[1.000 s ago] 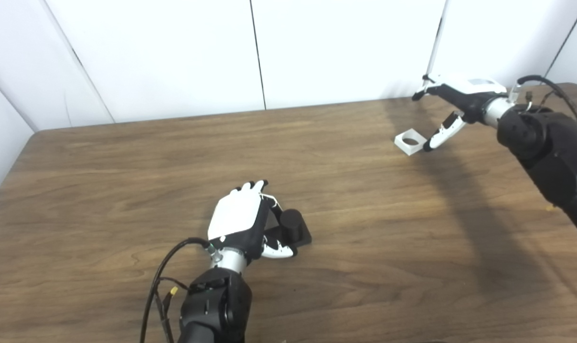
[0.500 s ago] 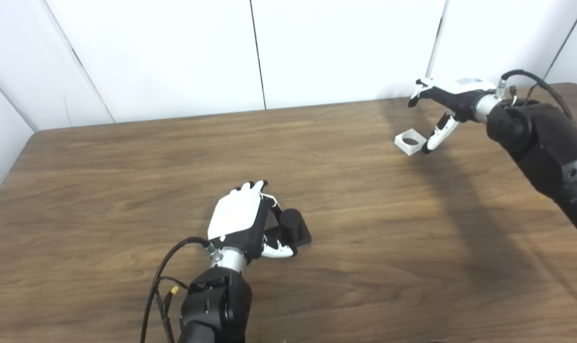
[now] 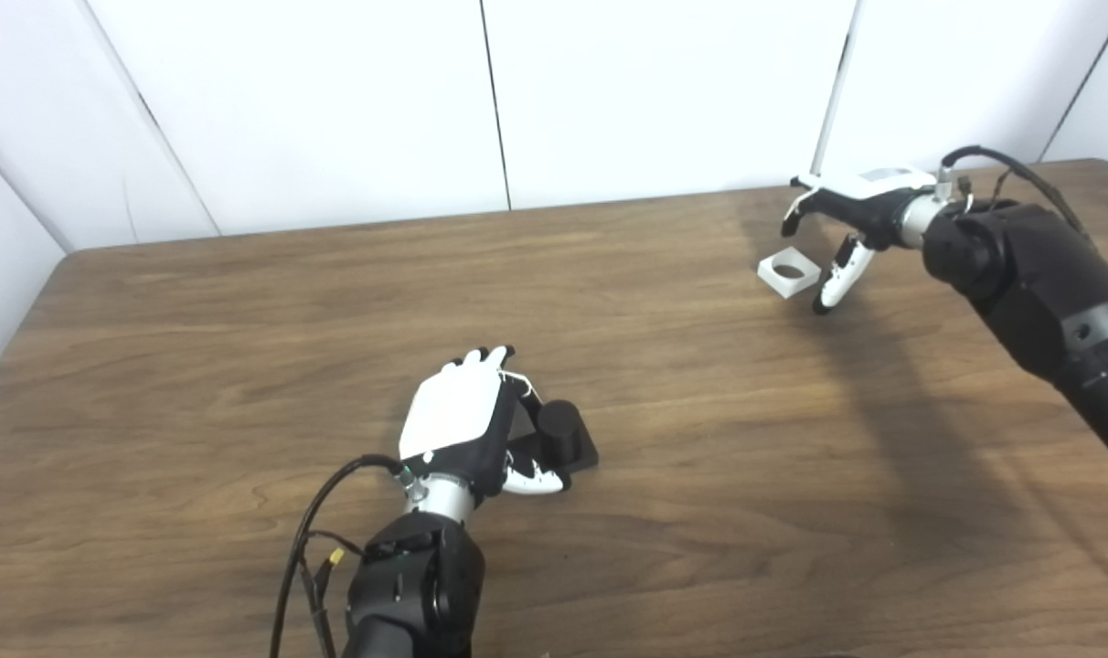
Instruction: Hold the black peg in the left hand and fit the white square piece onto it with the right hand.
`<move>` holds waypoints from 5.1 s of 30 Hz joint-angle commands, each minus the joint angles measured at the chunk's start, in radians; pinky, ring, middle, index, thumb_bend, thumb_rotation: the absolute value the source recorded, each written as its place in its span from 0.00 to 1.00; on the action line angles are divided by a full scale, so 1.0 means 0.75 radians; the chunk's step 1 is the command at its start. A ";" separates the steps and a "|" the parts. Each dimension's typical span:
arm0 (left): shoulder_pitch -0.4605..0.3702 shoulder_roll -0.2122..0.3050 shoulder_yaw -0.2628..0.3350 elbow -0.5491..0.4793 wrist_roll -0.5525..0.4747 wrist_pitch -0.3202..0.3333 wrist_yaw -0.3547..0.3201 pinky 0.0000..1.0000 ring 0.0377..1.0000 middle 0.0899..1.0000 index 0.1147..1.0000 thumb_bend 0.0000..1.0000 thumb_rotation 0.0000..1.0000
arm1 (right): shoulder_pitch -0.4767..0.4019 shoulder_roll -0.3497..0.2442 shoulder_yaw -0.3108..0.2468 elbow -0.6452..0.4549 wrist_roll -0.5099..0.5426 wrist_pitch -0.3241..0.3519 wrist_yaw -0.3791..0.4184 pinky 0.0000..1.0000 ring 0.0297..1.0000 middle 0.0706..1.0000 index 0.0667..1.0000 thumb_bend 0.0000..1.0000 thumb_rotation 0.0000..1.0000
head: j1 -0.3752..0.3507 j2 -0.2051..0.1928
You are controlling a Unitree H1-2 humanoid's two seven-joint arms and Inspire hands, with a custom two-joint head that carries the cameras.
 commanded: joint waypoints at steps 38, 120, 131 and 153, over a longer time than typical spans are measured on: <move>0.002 0.005 -0.008 0.060 0.029 0.042 0.034 1.00 1.00 0.97 0.42 0.52 0.06 | -0.143 0.052 0.017 0.097 -0.062 -0.074 -0.055 1.00 1.00 1.00 0.76 0.89 0.23 | 0.011 -0.005; -0.027 -0.013 -0.004 0.075 0.006 0.059 0.069 1.00 1.00 0.97 0.42 0.52 0.05 | -0.183 0.029 0.089 0.278 -0.076 -0.210 -0.122 1.00 1.00 0.95 0.45 0.52 0.14 | 0.028 -0.017; -0.026 -0.008 -0.003 0.074 0.003 0.058 0.076 1.00 1.00 0.97 0.41 0.52 0.05 | -0.173 0.034 0.079 0.249 -0.060 -0.201 -0.121 1.00 1.00 0.95 0.45 0.52 0.14 | 0.028 -0.017; -0.025 -0.004 -0.011 0.069 0.012 0.064 0.064 1.00 1.00 0.97 0.42 0.52 0.05 | -0.045 0.027 -0.041 -0.199 -0.026 -0.119 -0.009 1.00 1.00 0.94 0.45 0.53 0.14 | 0.027 -0.016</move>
